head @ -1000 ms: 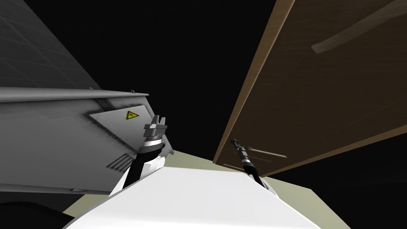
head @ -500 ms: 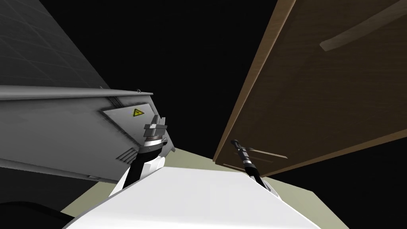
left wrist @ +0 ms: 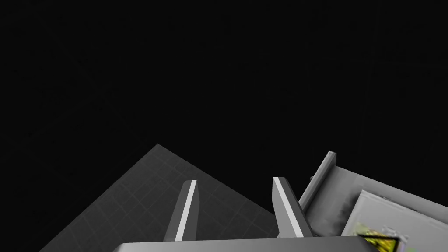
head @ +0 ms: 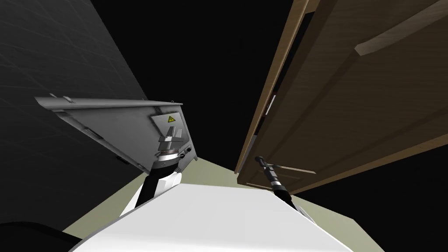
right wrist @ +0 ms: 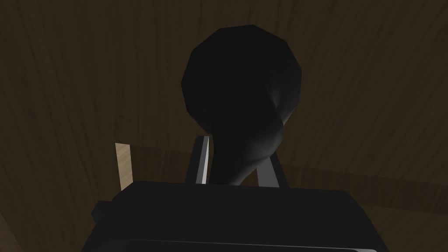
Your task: Pull the door open
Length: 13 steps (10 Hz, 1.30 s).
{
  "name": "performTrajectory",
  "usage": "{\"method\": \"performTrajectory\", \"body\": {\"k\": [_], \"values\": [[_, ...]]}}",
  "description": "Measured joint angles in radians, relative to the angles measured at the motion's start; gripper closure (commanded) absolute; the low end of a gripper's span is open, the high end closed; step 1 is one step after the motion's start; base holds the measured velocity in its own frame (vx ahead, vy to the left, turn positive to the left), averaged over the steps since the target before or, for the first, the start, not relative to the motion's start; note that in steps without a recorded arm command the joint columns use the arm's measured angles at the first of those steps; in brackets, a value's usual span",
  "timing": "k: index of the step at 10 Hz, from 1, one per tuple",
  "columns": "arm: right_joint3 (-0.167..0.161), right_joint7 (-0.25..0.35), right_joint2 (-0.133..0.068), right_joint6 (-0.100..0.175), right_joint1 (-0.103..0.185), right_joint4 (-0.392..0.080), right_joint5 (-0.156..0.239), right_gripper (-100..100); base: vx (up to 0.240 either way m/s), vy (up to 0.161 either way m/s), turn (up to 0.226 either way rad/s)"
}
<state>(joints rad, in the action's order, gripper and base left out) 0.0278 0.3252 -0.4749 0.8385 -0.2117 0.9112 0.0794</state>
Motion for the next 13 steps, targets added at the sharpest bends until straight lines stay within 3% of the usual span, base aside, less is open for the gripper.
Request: {"method": "performTrajectory", "body": {"k": [2,3,11,13], "values": [[-0.014,0.021,-0.019,0.022,-0.022,0.007,-0.005,100,-0.137,-0.045,0.066],[-0.017,0.023,-0.018,0.024,-0.025,0.004,-0.006,100,-0.155,-0.057,0.176],[-0.041,0.074,-0.067,0.158,-0.074,-0.049,-0.019,100,-0.207,-0.065,0.151],[-0.045,0.079,-0.069,0.168,-0.082,-0.054,-0.020,100,-0.185,-0.075,0.182]]}}
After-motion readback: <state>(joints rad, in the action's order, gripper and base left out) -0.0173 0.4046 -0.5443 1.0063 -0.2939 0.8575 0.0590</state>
